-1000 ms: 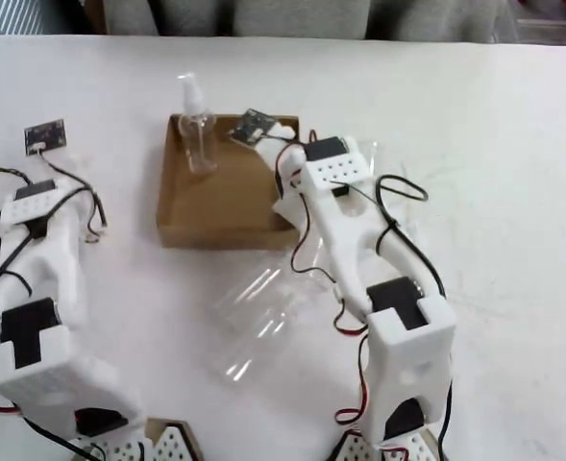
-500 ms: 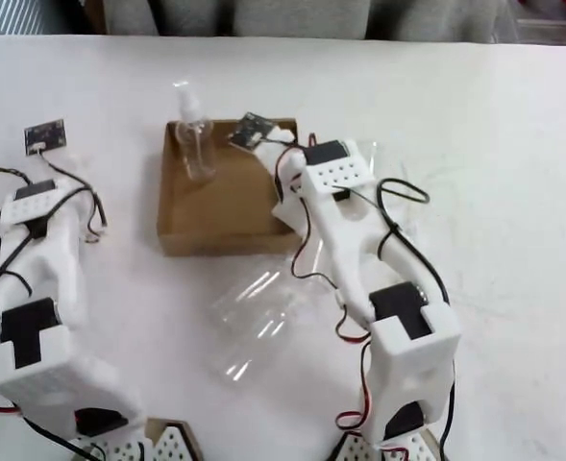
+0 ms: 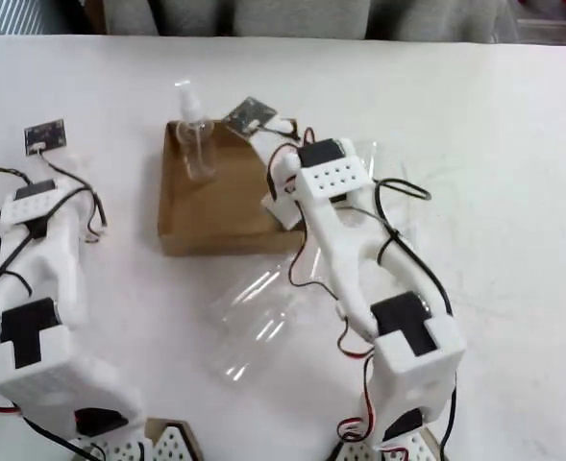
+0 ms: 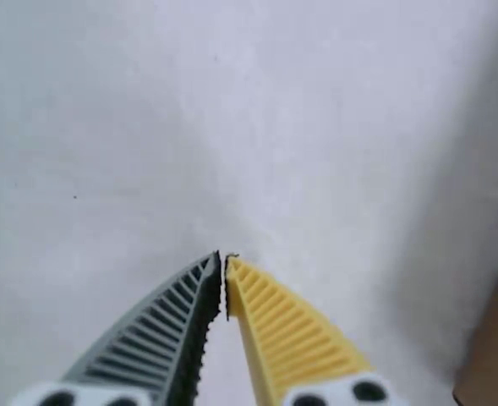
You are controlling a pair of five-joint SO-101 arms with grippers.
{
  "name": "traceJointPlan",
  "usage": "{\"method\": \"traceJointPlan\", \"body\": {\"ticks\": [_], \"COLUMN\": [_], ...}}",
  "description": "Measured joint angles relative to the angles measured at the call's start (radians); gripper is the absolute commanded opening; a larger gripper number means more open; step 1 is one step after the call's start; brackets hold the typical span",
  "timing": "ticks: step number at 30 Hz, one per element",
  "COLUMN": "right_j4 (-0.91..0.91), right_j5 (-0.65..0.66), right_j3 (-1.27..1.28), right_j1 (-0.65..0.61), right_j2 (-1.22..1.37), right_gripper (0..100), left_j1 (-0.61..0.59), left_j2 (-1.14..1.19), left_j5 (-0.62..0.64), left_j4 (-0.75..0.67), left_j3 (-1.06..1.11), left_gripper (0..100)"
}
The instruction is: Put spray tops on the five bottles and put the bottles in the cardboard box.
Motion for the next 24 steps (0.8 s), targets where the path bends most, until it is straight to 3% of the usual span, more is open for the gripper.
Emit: {"method": "traceJointPlan", "body": {"ticks": [7, 14, 24], "right_j4": [0.020, 0.020, 0.020], "right_j5": [-0.175, -0.255, -0.255], "right_j3": [0.058, 0.166, 0.393], "right_j1": [0.009, 0.026, 0.157], "right_j2": [-0.121, -0.293, -0.585], "right_gripper": [31.6, 1.0, 1.9], "left_j1": [0.000, 0.000, 0.000], "left_j2": [0.000, 0.000, 0.000], "left_j5": [0.000, 0.000, 0.000], "left_j4": [0.000, 0.000, 0.000], "left_j3": [0.000, 0.000, 0.000], "left_gripper": [2, 2, 2]}}
